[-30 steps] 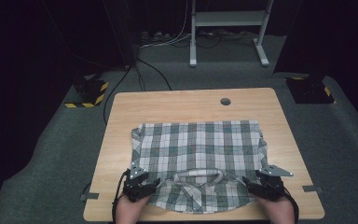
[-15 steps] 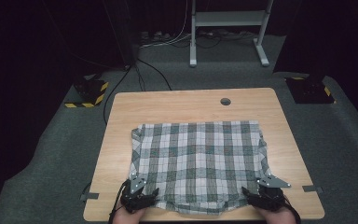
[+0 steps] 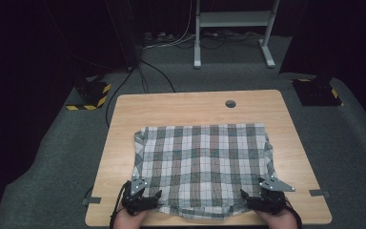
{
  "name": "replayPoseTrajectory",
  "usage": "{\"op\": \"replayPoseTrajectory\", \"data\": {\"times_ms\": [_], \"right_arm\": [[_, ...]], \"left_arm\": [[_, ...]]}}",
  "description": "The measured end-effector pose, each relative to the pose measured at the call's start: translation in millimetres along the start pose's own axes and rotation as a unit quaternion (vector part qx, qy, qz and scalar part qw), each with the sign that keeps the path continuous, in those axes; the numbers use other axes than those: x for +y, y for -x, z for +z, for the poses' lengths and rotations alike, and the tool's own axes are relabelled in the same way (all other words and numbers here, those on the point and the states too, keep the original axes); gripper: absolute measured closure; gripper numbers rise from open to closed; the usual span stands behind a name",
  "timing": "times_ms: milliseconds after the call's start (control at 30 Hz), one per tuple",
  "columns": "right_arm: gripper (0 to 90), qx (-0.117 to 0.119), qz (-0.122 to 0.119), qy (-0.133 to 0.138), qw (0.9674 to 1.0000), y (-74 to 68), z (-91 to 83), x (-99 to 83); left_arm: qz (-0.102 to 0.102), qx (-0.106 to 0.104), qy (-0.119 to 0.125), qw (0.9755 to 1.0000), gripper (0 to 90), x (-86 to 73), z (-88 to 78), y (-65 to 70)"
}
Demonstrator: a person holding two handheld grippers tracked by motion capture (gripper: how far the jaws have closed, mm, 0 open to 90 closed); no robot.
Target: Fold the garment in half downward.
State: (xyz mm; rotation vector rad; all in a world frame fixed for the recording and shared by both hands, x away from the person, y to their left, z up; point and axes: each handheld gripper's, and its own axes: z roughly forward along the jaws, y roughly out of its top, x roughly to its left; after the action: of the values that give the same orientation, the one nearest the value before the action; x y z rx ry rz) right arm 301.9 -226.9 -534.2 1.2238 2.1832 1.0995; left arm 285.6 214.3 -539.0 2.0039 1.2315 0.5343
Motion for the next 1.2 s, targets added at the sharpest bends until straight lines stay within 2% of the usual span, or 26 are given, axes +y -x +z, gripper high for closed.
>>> {"op": "replayPoseTrajectory", "data": {"times_ms": [233, 267, 300, 333, 367, 467, 733, 1200], "right_arm": [[10.1, 0.005, 0.004, -0.013, 0.9999, -6.2, 12.9, 4.7], [8.9, 0.005, 0.004, -0.020, 0.9998, -6.9, 15.1, 4.7], [6.3, 0.005, -0.002, -0.045, 0.9990, -8.3, 19.8, 4.3], [6.3, 0.005, -0.002, -0.045, 0.9990, -8.3, 19.8, 4.3], [5.3, -0.001, -0.015, -0.051, 0.9986, -10.0, 21.0, 4.5], [5.1, -0.004, -0.017, -0.053, 0.9984, -10.9, 21.2, 4.4], [4.0, 0.000, -0.023, -0.055, 0.9982, -9.3, 19.9, 3.2], [4.1, -0.007, -0.015, -0.057, 0.9983, -5.1, 17.0, 1.6]], "left_arm": [[0.008, 0.009, -0.009, 0.9999, 13.2, 0.2, 4.8, 1.2], [0.009, 0.010, -0.010, 0.9999, 12.8, 0.3, 5.1, 1.4], [0.010, 0.010, -0.011, 0.9998, 12.2, 0.4, 5.4, 1.5], [0.011, 0.011, -0.012, 0.9998, 12.2, 0.5, 5.6, 1.7], [0.015, 0.012, -0.014, 0.9997, 11.3, 0.4, 6.0, 2.3], [0.021, 0.011, -0.015, 0.9996, 11.1, 0.5, 6.6, 3.6], [0.020, 0.011, -0.015, 0.9996, 11.3, 0.3, 6.6, 3.8], [0.023, 0.006, -0.018, 0.9995, 12.8, 1.8, 7.3, 7.9]]}}
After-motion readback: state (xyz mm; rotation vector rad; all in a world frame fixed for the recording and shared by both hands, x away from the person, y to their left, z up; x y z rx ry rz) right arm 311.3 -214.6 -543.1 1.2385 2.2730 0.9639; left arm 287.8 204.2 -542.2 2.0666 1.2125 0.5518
